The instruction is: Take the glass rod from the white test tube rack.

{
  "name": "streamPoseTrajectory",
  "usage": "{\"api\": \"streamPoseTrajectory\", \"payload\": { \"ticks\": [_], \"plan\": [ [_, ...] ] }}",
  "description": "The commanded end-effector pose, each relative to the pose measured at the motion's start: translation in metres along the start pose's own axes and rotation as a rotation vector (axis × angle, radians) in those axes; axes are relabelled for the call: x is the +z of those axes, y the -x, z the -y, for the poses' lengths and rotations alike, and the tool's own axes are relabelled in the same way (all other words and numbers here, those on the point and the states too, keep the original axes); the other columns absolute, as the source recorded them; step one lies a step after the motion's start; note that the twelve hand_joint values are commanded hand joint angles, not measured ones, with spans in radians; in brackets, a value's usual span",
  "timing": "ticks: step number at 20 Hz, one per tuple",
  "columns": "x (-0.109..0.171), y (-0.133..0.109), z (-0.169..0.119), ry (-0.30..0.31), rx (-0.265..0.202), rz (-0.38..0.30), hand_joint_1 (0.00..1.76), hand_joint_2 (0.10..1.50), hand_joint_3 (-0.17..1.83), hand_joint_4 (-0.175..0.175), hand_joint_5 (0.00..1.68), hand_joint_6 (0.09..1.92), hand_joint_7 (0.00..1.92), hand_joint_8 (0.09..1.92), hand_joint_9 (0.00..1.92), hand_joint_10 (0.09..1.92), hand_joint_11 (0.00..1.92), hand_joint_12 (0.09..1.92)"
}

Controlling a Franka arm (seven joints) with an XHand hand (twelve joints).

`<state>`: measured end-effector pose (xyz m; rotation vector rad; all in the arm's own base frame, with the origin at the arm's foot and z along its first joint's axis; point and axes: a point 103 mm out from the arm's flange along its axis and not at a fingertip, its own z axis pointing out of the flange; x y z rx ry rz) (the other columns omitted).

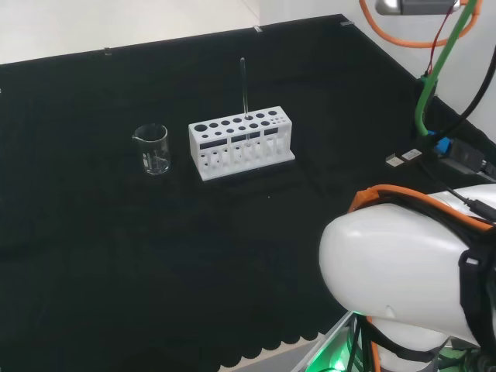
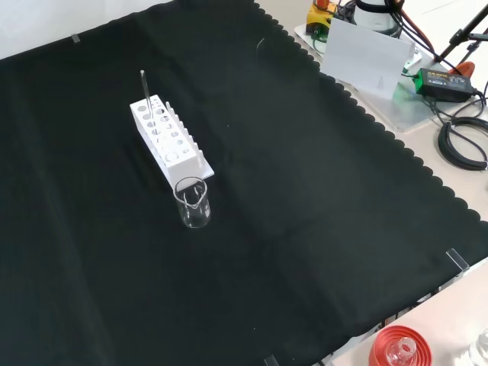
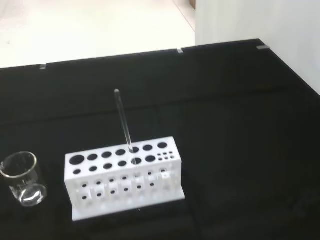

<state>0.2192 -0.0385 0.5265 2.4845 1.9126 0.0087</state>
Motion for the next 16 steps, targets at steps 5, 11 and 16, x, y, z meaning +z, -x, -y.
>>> {"api": "streamPoseTrajectory", "payload": {
  "ticks": [5, 11, 16],
  "plan": [
    [0.006, 0.031, 0.001, -0.020, 0.008, -0.024, 0.56, 0.80, 0.41, -0.041, 0.13, 0.09, 0.00, 0.54, 0.00, 0.84, 0.00, 1.25],
    [0.010, 0.030, -0.022, -0.031, -0.006, -0.012, 0.56, 0.80, 0.40, -0.041, 0.14, 0.09, 0.00, 0.64, 0.00, 0.91, 0.00, 1.37],
    [0.008, 0.018, -0.057, -0.033, -0.031, 0.000, 0.56, 0.80, 0.41, -0.043, 0.16, 0.09, 0.02, 0.71, 0.03, 0.95, 0.00, 1.42]
  ]
}}
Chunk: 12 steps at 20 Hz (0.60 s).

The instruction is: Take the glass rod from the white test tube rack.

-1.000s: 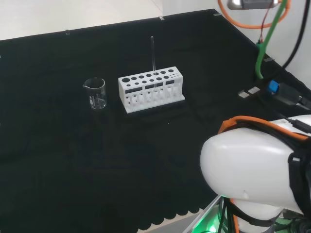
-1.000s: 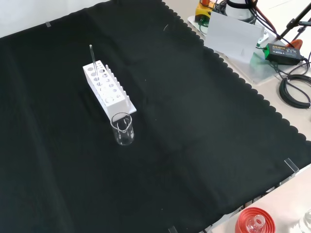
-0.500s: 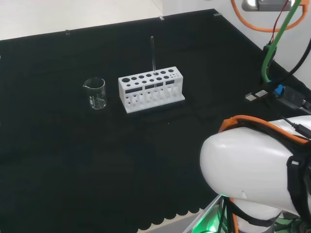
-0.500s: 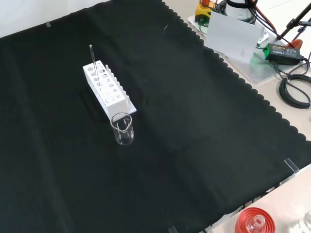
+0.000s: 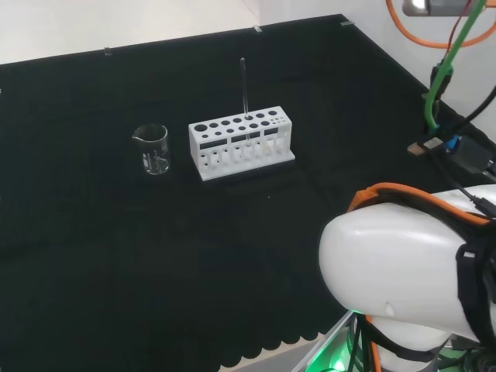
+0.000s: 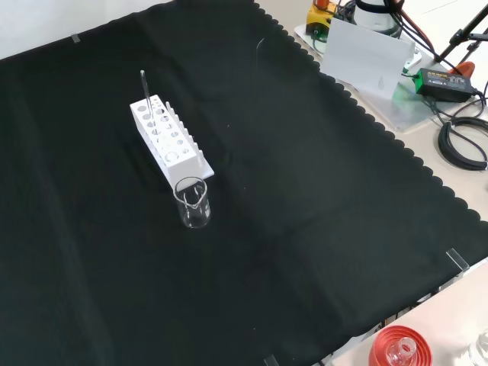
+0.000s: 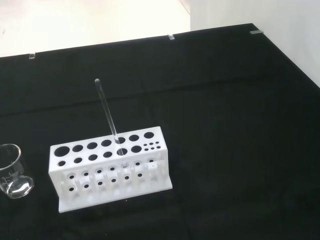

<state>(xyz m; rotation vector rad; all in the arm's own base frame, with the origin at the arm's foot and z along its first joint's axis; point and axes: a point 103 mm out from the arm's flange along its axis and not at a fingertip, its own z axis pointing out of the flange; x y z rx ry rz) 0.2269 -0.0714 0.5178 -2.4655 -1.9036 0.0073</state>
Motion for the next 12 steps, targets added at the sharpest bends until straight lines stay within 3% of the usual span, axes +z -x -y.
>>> {"api": "streamPoseTrajectory", "payload": {
  "ticks": [1, 5, 12],
  "plan": [
    [-0.002, -0.014, -0.047, 0.002, -0.031, 0.013, 0.56, 0.80, 0.41, -0.044, 0.16, 0.09, 0.02, 0.72, 0.04, 0.96, 0.00, 1.42],
    [0.002, -0.022, -0.073, 0.000, -0.044, 0.018, 0.56, 0.80, 0.41, -0.047, 0.18, 0.09, 0.05, 0.75, 0.10, 0.96, 0.01, 1.48],
    [0.014, -0.033, -0.110, -0.027, -0.047, 0.046, 0.57, 0.79, 0.42, -0.058, 0.24, 0.09, 0.12, 0.80, 0.31, 0.95, 0.22, 1.49]
  ]
}}
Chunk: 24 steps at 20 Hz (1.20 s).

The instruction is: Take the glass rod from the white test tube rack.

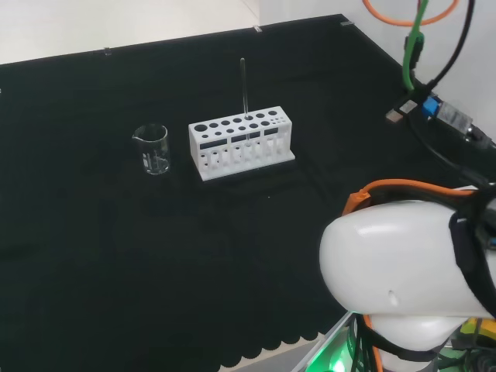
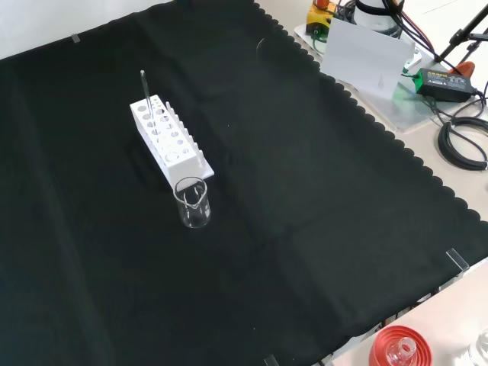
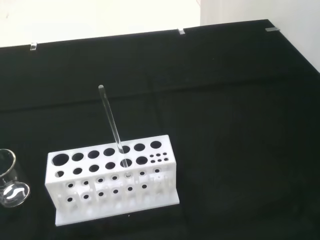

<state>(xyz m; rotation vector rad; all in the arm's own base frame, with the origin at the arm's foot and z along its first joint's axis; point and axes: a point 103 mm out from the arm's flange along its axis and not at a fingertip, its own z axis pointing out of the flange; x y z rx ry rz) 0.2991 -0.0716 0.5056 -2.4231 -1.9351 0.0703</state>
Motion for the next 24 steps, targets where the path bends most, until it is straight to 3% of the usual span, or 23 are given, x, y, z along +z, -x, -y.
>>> {"api": "streamPoseTrajectory", "payload": {
  "ticks": [1, 4, 9, 13, 18, 20, 24],
  "plan": [
    [0.004, -0.011, -0.046, 0.005, -0.003, -0.008, 0.57, 0.79, 0.42, -0.058, 0.24, 0.09, 0.13, 0.80, 0.32, 0.94, 0.22, 1.49],
    [0.006, -0.017, -0.065, -0.009, -0.012, -0.008, 0.57, 0.79, 0.42, -0.060, 0.25, 0.09, 0.13, 0.81, 0.33, 0.94, 0.23, 1.49],
    [0.020, -0.030, -0.093, -0.030, -0.070, -0.005, 0.57, 0.79, 0.43, -0.062, 0.25, 0.09, 0.14, 0.81, 0.33, 0.94, 0.23, 1.49],
    [0.033, -0.035, -0.113, -0.057, -0.077, -0.022, 0.57, 0.79, 0.43, -0.062, 0.26, 0.09, 0.15, 0.81, 0.34, 0.94, 0.22, 1.49],
    [0.053, -0.047, -0.135, -0.089, -0.141, -0.010, 0.58, 0.79, 0.43, -0.063, 0.26, 0.09, 0.15, 0.81, 0.34, 0.93, 0.20, 1.49],
    [0.063, -0.051, -0.140, -0.090, -0.128, -0.022, 0.58, 0.79, 0.43, -0.063, 0.26, 0.09, 0.15, 0.81, 0.34, 0.93, 0.20, 1.49],
    [0.078, -0.060, -0.152, -0.116, -0.153, -0.004, 0.58, 0.79, 0.43, -0.064, 0.26, 0.09, 0.15, 0.81, 0.34, 0.93, 0.20, 1.49]
  ]
}}
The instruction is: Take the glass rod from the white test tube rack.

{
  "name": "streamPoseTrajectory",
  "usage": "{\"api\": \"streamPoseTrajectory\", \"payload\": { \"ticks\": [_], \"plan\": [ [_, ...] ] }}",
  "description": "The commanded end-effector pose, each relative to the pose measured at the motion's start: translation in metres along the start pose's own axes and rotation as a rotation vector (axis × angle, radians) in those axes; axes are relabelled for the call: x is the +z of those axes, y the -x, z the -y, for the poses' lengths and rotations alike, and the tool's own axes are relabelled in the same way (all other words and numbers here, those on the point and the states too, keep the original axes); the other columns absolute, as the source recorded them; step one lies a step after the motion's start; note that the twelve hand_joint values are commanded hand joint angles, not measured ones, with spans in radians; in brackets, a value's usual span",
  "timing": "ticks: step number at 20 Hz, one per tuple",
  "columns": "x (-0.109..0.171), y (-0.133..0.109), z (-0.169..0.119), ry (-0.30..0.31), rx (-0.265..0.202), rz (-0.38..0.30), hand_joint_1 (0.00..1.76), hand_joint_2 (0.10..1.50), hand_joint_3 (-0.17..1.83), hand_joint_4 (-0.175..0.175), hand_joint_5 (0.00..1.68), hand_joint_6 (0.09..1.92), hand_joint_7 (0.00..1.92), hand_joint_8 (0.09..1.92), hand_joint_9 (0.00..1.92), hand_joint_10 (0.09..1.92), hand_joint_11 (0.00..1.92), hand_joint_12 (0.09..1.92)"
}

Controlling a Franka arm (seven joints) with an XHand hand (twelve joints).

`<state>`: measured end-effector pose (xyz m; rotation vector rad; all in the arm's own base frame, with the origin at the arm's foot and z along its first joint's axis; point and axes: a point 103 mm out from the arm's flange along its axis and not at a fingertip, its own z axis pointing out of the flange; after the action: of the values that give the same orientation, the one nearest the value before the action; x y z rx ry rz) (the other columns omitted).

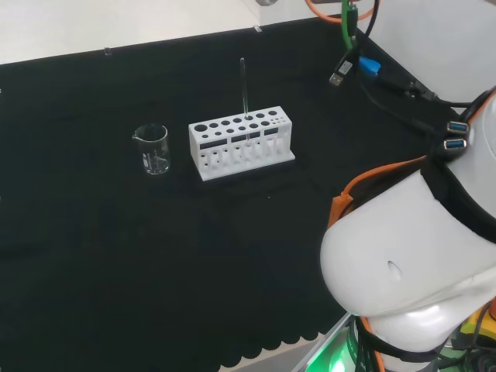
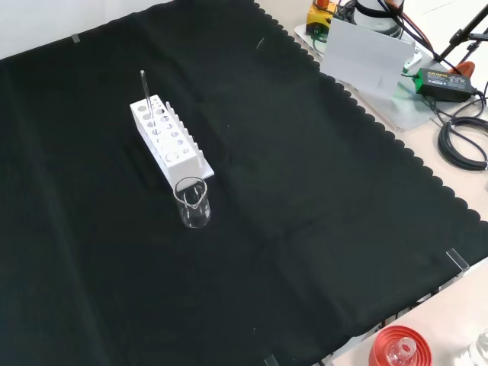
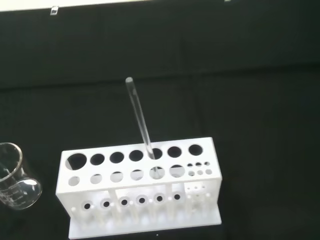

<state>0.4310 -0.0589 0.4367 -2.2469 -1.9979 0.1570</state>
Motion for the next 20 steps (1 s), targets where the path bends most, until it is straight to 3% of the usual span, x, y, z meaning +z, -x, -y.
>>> {"api": "streamPoseTrajectory", "payload": {
  "ticks": [1, 11, 20],
  "plan": [
    [0.017, -0.017, -0.028, -0.015, -0.050, 0.011, 0.58, 0.79, 0.43, -0.064, 0.26, 0.09, 0.16, 0.81, 0.34, 0.93, 0.20, 1.49],
    [0.043, -0.034, -0.048, -0.058, -0.105, 0.008, 0.53, 0.82, 0.44, -0.069, 0.29, 0.09, 0.21, 0.83, 0.38, 0.93, 0.22, 1.49],
    [0.069, -0.033, -0.053, -0.104, -0.114, -0.001, 0.52, 0.82, 0.43, -0.071, 0.30, 0.09, 0.22, 0.82, 0.40, 0.93, 0.23, 1.49]
  ]
}}
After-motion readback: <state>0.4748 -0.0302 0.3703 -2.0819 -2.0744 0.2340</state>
